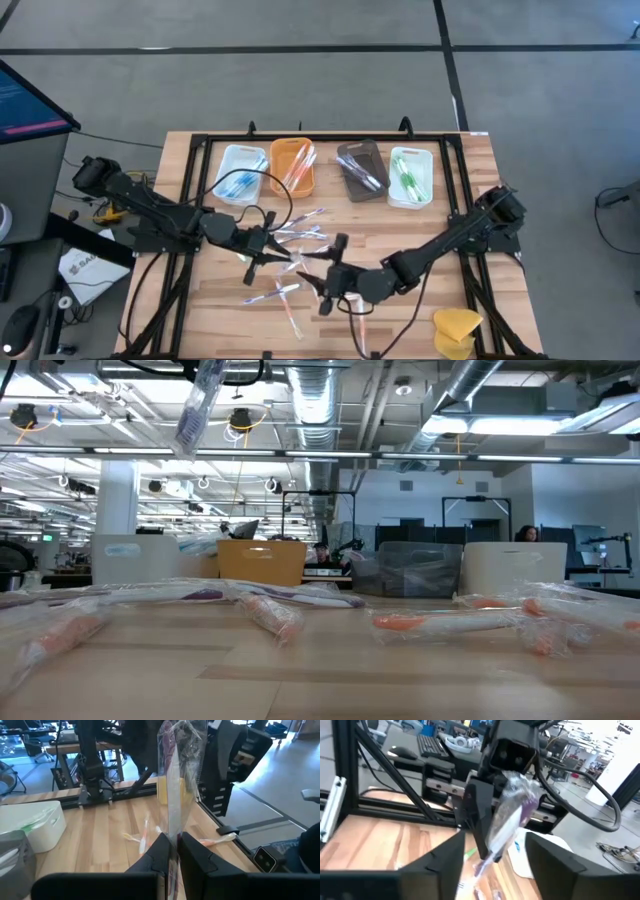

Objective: Pick & Place Toothbrushes
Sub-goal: Put the violet toothbrush into the gray bin

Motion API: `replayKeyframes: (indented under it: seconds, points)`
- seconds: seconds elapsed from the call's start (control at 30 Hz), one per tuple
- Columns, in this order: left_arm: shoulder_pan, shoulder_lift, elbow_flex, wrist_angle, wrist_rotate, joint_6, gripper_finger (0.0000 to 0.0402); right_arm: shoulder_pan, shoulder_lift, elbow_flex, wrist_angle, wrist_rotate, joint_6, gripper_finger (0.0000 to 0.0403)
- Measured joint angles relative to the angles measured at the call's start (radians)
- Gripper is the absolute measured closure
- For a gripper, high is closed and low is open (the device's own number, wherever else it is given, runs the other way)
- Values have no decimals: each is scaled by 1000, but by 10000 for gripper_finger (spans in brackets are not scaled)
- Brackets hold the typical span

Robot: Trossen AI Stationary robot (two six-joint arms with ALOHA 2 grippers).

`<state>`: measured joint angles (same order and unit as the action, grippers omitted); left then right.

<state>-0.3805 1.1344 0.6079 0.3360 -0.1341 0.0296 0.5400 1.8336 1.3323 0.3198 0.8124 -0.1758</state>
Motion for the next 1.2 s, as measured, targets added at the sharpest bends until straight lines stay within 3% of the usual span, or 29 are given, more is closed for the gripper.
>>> replayKeyframes:
  seconds: [0.2, 0.7, 0.93, 1.2]
  points:
    - [0, 0, 0, 8, 0, 1, 385, -11, 0, 0, 10, -1, -15, 145]
    - [0, 0, 0, 26, -19, 54, 387, -91, 0, 0, 72, -163, -8, 154]
    - [9, 0, 0, 31, -19, 86, 387, -93, 0, 0, 78, -169, -10, 213]
    - [27, 0, 0, 37, -13, 104, 386, -100, 0, 0, 66, -192, -18, 348]
